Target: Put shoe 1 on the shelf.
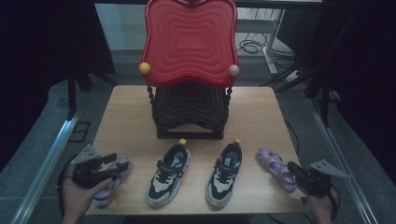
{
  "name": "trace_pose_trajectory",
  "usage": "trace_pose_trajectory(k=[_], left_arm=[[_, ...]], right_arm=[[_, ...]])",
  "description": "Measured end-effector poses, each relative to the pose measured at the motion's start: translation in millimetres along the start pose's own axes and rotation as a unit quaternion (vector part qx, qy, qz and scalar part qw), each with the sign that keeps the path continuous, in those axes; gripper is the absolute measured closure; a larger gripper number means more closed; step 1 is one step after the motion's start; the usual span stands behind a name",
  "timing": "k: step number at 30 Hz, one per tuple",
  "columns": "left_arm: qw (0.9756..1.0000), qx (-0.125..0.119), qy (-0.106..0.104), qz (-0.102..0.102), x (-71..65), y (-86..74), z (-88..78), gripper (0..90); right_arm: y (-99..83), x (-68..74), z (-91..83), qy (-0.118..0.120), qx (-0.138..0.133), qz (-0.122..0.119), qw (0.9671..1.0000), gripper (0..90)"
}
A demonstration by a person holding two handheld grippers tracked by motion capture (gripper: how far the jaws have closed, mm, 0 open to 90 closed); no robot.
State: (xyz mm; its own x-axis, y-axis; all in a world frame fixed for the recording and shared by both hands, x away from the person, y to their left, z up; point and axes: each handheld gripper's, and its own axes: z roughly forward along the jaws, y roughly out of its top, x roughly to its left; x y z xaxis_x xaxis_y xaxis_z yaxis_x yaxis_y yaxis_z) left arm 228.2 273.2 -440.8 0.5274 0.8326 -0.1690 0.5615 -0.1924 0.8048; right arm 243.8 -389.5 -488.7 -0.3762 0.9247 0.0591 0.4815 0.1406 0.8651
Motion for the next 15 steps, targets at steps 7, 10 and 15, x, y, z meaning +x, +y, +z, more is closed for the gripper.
trace_pose_trajectory(k=[7,10,15], left_arm=[[0.9995,-0.006,0.017,-0.024,11.2,-21.5,-22.3,39.7],[0.9993,0.000,0.020,-0.033,12.9,-32.6,-26.4,39.8],[0.9990,0.011,0.021,-0.037,11.0,-48.1,-29.2,40.8]], right_arm=[[1.1,5.0,0.1,0.009,0.001,-0.006,0.9999,81.9],[0.5,7.0,0.6,0.015,0.001,-0.008,0.9999,79.3],[0.7,10.5,-1.2,0.021,0.000,-0.016,0.9997,72.7]])
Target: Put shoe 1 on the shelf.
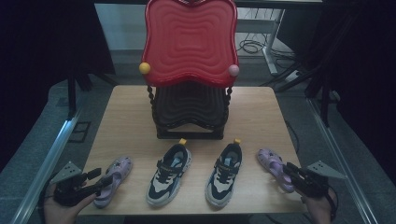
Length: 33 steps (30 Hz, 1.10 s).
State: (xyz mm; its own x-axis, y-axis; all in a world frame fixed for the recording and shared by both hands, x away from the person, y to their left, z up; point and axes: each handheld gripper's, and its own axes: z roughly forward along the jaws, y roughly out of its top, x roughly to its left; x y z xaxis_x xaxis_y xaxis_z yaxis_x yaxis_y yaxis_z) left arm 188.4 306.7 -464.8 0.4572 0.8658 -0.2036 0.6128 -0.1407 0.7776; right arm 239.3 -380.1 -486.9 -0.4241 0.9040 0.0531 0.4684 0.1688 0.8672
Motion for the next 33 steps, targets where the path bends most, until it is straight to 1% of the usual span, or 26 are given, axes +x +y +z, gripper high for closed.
trace_pose_trajectory(k=[2,4,5,6,9,10,11,13,15,16,21,27,28,30,33], left_arm=[[1.0000,0.003,0.001,-0.002,-0.3,-5.9,0.1,41.6],[0.9999,0.010,0.003,-0.004,-1.1,-11.5,2.0,43.5],[0.9999,0.010,0.003,-0.004,-1.1,-11.5,2.0,43.8],[0.9999,0.017,0.001,-0.001,-2.9,-13.7,4.7,44.5],[0.9997,0.023,0.000,0.003,-4.8,-15.9,6.9,45.8],[0.9996,0.027,0.002,0.003,-5.4,-17.6,8.2,46.2],[0.9994,0.032,0.009,0.005,-5.5,-20.2,9.5,46.9],[0.9995,0.032,0.008,0.003,-5.2,-21.5,9.3,48.7],[0.9993,0.036,0.012,0.002,-4.9,-24.1,8.9,52.2],[0.9992,0.037,0.015,-0.003,-5.1,-27.1,8.9,53.6],[0.9983,0.059,0.002,0.002,-6.4,-31.1,16.0,55.7],[0.9975,0.070,-0.005,0.008,-7.9,-30.4,23.4,63.1],[0.9971,0.075,-0.006,0.013,-8.6,-30.4,25.6,63.1],[0.9966,0.081,-0.005,0.016,-8.8,-31.3,27.8,69.5],[0.9965,0.082,-0.004,0.015,-8.1,-31.9,27.7,75.2]], right_arm=[[0.3,0.7,-1.3,0.000,-0.004,0.003,1.0000,69.5],[0.0,0.4,-2.9,-0.005,-0.008,0.000,1.0000,66.2],[0.0,0.4,-2.9,-0.005,-0.008,0.000,1.0000,66.2],[-0.5,-1.0,-3.3,-0.011,-0.012,0.004,0.9999,65.2],[-0.8,-2.1,-3.9,-0.011,-0.012,0.007,0.9998,64.6],[-1.1,-2.3,-4.3,-0.014,-0.012,0.007,0.9998,64.1],[-1.1,-2.3,-4.4,-0.015,-0.012,0.007,0.9998,63.9],[-1.1,-2.2,-4.4,-0.015,-0.013,0.007,0.9998,63.7],[-1.0,-1.9,-4.0,-0.014,-0.012,0.008,0.9998,63.3],[-1.5,-1.4,-3.2,-0.017,-0.011,0.007,0.9998,62.9],[-2.4,-1.7,-1.8,-0.019,-0.007,0.010,0.9997,62.2],[-1.7,-1.1,-3.6,-0.024,-0.006,0.010,0.9997,61.3],[-2.2,-1.6,-4.3,-0.027,-0.005,0.014,0.9995,61.2],[-5.2,-4.2,-6.7,-0.026,-0.006,0.028,0.9993,61.0],[-6.8,-5.7,-8.1,-0.025,-0.004,0.031,0.9992,60.6]])
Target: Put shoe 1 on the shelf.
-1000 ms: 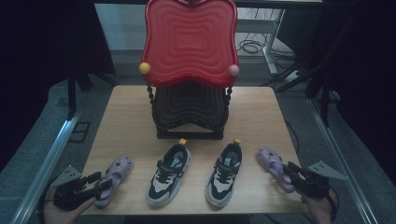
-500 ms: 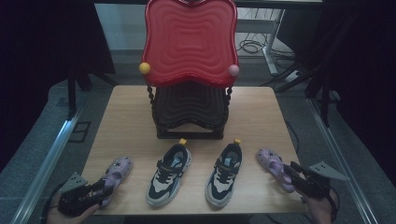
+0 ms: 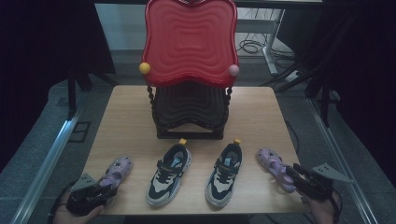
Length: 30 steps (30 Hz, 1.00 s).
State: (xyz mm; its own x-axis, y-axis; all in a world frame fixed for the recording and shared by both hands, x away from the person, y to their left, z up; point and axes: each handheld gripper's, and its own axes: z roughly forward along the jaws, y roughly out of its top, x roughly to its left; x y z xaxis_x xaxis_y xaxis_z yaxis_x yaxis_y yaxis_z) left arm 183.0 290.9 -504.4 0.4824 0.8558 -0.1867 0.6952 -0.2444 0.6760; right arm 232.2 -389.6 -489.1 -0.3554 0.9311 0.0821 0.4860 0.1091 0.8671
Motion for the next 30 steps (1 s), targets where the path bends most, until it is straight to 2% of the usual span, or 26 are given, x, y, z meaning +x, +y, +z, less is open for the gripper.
trace_pose_trajectory(k=[8,11,12,13,22,30], left_arm=[[1.0000,0.000,-0.007,-0.004,3.3,-0.4,-0.4,81.3],[0.9999,-0.001,-0.008,-0.006,4.0,-0.7,-0.6,81.6],[0.9999,-0.002,-0.010,-0.007,4.4,-1.0,-0.6,81.7],[0.9999,-0.001,-0.010,-0.009,4.2,-0.9,-0.5,81.8],[0.9998,-0.002,-0.013,-0.013,5.2,-0.9,-0.5,81.7],[0.9998,-0.004,-0.015,-0.014,6.1,-1.4,-0.7,81.7]], right_arm=[[-3.1,3.7,-5.6,0.008,0.024,-0.005,0.9997,57.6],[-5.5,2.5,-8.1,0.012,0.027,0.003,0.9996,57.9],[-9.8,0.6,-8.9,0.028,0.026,0.013,0.9992,58.2],[-11.2,0.4,-8.6,0.033,0.030,0.014,0.9989,58.2],[-10.3,6.3,10.0,0.050,0.062,0.021,0.9966,57.8],[-9.9,8.2,19.5,0.052,0.092,0.005,0.9944,68.3]])
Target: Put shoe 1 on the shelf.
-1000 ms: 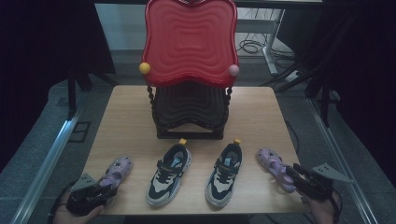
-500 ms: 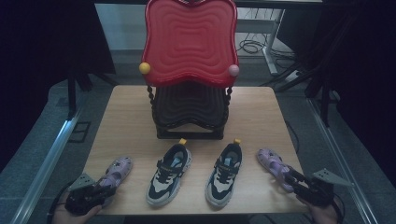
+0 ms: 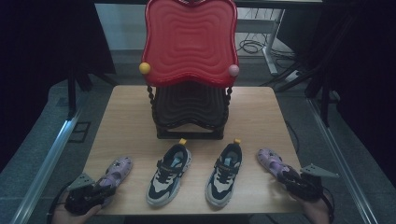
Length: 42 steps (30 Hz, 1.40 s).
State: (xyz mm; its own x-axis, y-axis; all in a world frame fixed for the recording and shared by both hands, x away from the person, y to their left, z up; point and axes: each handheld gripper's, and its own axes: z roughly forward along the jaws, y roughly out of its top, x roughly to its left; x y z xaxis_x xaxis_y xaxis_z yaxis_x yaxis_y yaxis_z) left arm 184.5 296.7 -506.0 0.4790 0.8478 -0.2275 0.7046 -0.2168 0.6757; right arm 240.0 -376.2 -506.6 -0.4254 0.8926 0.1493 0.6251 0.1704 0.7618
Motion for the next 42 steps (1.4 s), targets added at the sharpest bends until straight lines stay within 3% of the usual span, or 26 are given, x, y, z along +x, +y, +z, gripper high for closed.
trace_pose_trajectory(k=[13,25,42], left_arm=[[0.9999,-0.006,-0.010,-0.009,4.2,-1.7,-1.8,81.8],[0.9998,-0.013,-0.009,-0.011,5.3,-1.5,-4.3,82.7],[0.9985,-0.043,-0.012,-0.033,16.1,1.0,-17.2,85.2]], right_arm=[[-0.1,-4.7,4.3,0.024,0.000,0.013,0.9996,83.2],[0.8,-1.8,2.6,0.008,-0.005,0.004,0.9999,84.9],[0.7,-5.5,-4.7,0.006,-0.043,0.015,0.9989,85.2]])
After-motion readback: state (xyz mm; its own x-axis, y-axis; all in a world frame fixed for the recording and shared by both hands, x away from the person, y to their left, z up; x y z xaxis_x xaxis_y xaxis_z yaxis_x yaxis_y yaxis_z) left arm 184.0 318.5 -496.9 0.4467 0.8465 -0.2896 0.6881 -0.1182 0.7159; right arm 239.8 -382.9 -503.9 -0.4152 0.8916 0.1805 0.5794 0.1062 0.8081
